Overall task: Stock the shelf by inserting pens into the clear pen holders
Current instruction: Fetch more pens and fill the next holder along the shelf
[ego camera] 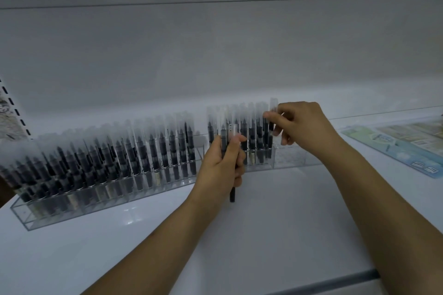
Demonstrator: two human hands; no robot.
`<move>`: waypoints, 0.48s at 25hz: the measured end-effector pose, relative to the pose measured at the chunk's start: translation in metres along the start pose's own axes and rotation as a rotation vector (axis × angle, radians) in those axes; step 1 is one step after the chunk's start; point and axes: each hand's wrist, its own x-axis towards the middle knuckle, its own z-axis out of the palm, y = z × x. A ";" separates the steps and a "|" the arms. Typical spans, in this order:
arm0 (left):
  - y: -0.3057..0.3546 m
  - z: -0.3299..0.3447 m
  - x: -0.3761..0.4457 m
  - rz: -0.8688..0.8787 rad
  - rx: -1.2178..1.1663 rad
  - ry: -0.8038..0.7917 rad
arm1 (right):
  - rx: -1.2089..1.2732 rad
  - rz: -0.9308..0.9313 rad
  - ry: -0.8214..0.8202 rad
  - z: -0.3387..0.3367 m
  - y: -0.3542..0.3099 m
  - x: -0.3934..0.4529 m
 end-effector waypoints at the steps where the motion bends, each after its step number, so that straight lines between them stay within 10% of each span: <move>1: 0.000 0.000 -0.001 0.011 0.007 -0.014 | -0.008 0.002 -0.053 -0.002 0.001 0.000; 7: -0.001 -0.001 -0.001 0.072 0.092 -0.030 | -0.343 -0.020 -0.010 -0.005 -0.001 0.001; 9: -0.001 -0.001 -0.001 0.072 0.101 -0.031 | -0.162 -0.048 0.192 -0.005 -0.009 -0.003; 12: -0.002 0.000 -0.002 0.052 0.092 -0.046 | 0.201 -0.102 0.006 0.009 -0.031 -0.016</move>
